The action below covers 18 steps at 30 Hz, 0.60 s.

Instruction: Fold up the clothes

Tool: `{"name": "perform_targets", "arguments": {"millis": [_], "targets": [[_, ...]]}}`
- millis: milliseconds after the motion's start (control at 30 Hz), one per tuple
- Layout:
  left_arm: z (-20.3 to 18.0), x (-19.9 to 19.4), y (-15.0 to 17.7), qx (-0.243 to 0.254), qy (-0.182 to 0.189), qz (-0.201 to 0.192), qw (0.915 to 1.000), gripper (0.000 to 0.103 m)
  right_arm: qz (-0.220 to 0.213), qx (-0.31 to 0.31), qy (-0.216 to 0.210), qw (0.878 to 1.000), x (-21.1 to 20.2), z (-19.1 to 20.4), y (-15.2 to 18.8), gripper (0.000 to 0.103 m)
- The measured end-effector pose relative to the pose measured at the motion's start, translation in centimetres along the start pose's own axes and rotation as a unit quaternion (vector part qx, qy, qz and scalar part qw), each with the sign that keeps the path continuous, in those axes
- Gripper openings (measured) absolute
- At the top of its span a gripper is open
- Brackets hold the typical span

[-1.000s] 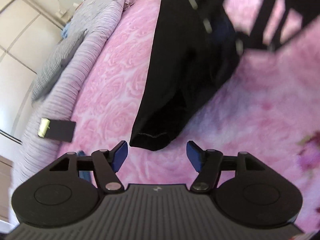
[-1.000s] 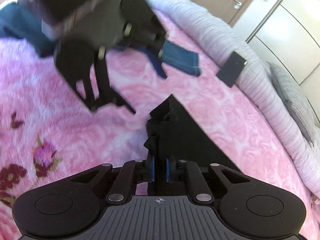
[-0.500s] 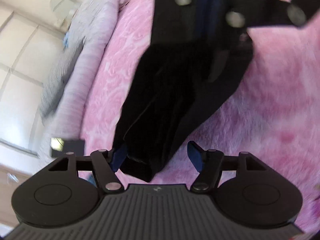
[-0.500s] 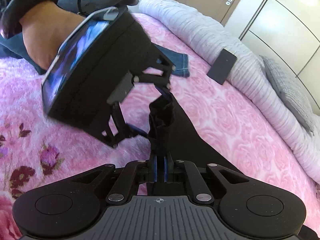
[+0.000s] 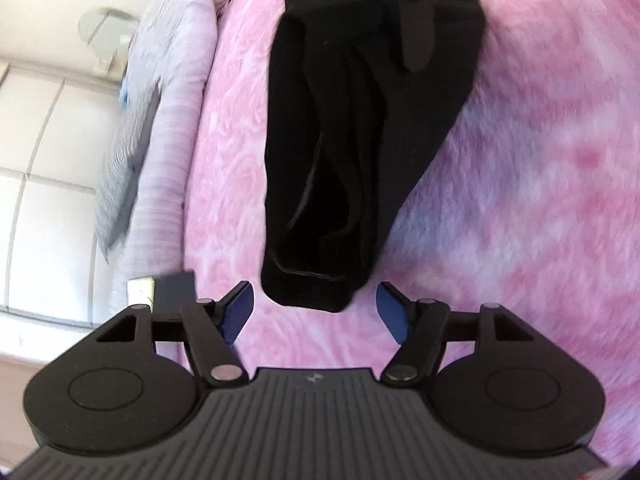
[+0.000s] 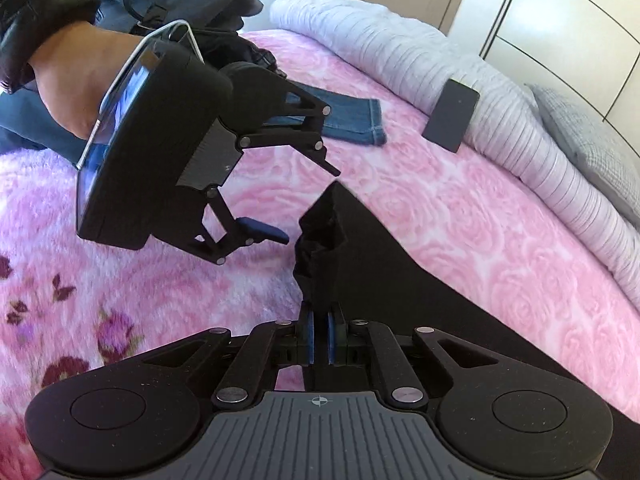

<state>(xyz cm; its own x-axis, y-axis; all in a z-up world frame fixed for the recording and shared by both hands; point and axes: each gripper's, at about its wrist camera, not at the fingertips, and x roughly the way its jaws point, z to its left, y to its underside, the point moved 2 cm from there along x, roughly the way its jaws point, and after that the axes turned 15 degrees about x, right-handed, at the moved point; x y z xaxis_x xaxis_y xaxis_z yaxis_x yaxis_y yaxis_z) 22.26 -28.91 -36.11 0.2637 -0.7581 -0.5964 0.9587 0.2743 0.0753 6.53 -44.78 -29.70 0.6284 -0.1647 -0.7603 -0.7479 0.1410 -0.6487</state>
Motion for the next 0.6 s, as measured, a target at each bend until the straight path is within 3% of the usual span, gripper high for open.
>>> {"name": "perform_targets", "arguments": {"millis": [100,200,433,500,600], "targets": [[1.2,0.5,0.5,-0.005,0.022,-0.023,0.9995,0.065,-0.001,0.004,0.002,1.000,-0.2,-0.1,0.1,0.005],[3.4,0.1,1.6,-0.072,0.087,-0.033,0.9930,0.065,0.001,0.012,0.009,1.000,-0.4,-0.6,0.4,0.005],[7.1,0.8,3.8,-0.223,0.119,-0.014,0.9674,0.065,0.003,-0.021,0.008,1.000,-0.5,0.2,1.2,0.005],[6.6,1.7,4.4,-0.231,0.127,-0.004,0.9645,0.065,0.006,-0.017,0.007,1.000,-0.3,0.3,1.3,0.006],[5.9,3.1,4.4,-0.217,0.133,0.002,0.9670,0.065,0.007,-0.011,0.008,1.000,-0.2,0.4,1.7,0.006]]}}
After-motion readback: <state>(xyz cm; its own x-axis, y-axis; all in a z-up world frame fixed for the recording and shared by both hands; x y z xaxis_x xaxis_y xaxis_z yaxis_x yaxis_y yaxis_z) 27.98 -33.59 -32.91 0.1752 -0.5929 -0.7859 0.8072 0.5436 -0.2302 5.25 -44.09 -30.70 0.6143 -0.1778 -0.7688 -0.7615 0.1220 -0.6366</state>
